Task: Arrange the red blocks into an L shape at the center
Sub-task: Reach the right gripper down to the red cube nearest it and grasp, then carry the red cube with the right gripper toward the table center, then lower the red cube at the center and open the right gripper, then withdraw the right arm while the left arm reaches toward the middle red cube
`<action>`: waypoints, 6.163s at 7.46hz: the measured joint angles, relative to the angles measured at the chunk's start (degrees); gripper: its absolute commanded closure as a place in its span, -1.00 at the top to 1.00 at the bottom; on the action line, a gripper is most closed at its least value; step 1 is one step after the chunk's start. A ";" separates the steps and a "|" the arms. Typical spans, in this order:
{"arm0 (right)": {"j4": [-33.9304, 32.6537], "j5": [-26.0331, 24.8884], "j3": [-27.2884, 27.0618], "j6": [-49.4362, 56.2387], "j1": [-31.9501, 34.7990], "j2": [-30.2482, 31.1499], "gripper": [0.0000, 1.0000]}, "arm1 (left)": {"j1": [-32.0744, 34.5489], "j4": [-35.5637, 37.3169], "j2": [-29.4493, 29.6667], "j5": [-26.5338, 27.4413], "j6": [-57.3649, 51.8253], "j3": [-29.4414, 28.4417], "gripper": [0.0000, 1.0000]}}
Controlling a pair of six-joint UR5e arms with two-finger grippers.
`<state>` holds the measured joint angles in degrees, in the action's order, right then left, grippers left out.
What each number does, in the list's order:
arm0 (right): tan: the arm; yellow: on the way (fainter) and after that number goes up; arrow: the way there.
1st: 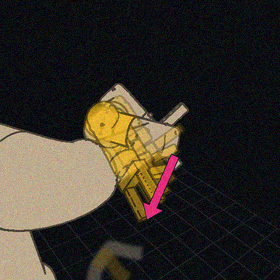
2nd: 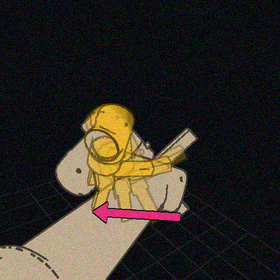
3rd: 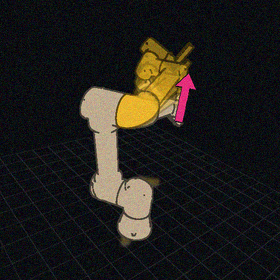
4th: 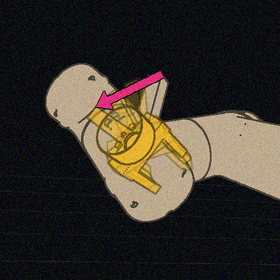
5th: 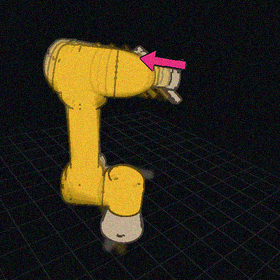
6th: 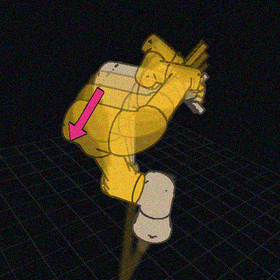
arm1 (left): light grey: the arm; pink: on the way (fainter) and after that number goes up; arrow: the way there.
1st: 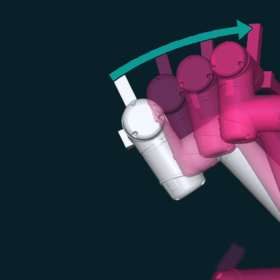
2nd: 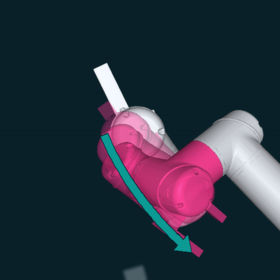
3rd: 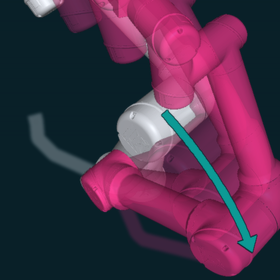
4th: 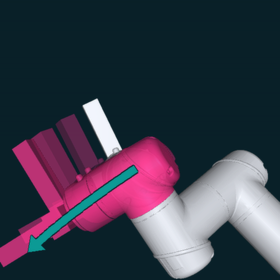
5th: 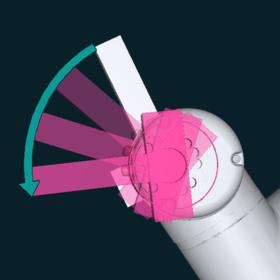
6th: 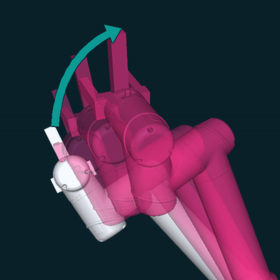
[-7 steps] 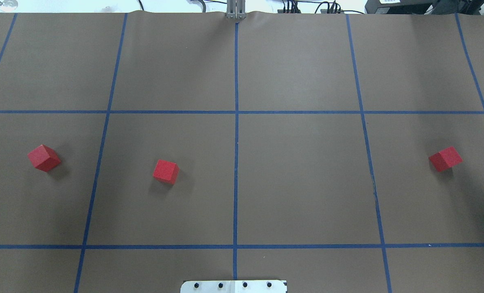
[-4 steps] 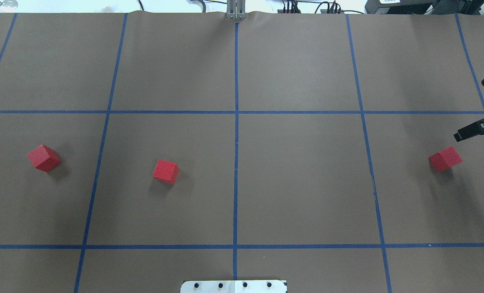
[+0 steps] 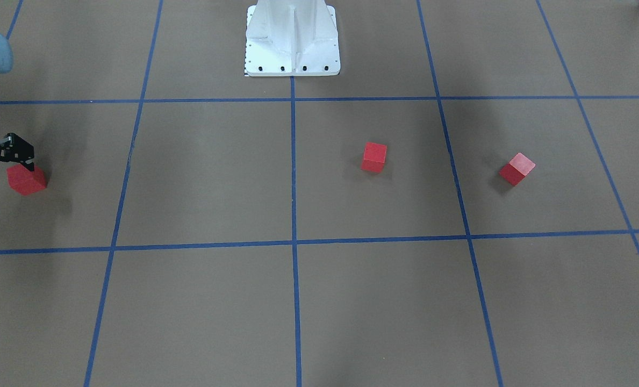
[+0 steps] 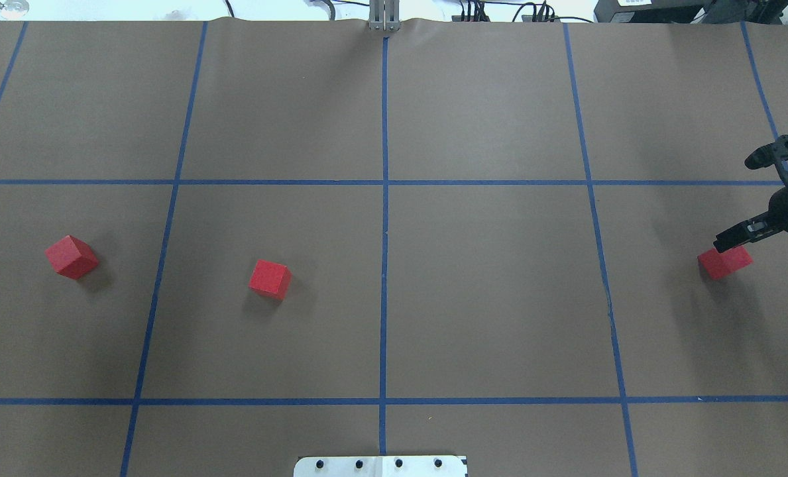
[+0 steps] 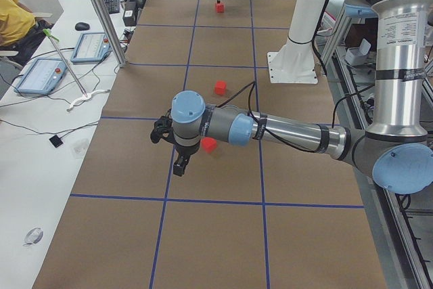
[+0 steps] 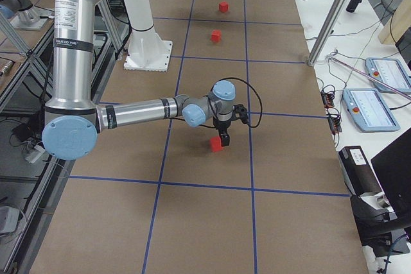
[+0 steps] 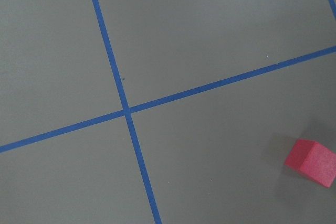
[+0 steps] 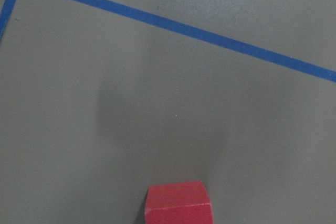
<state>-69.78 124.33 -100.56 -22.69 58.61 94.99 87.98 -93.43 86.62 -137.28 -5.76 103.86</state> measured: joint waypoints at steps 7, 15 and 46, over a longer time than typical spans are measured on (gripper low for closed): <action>0.08 -1.03 1.62 0.23 -3.10 -0.29 -0.95 | 0.00 0.00 0.03 -0.09 -0.02 0.16 1.00; -8.25 -0.61 -2.32 -13.33 -5.43 -17.48 -1.00 | 0.00 0.00 -0.13 -0.03 0.04 -0.02 1.00; -25.41 5.57 3.68 5.80 12.88 -28.65 0.98 | -10.67 -26.23 4.38 0.14 15.91 -0.87 1.00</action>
<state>-95.19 129.90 -96.88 -16.88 71.49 66.35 77.31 -119.66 91.00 -137.14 10.14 102.99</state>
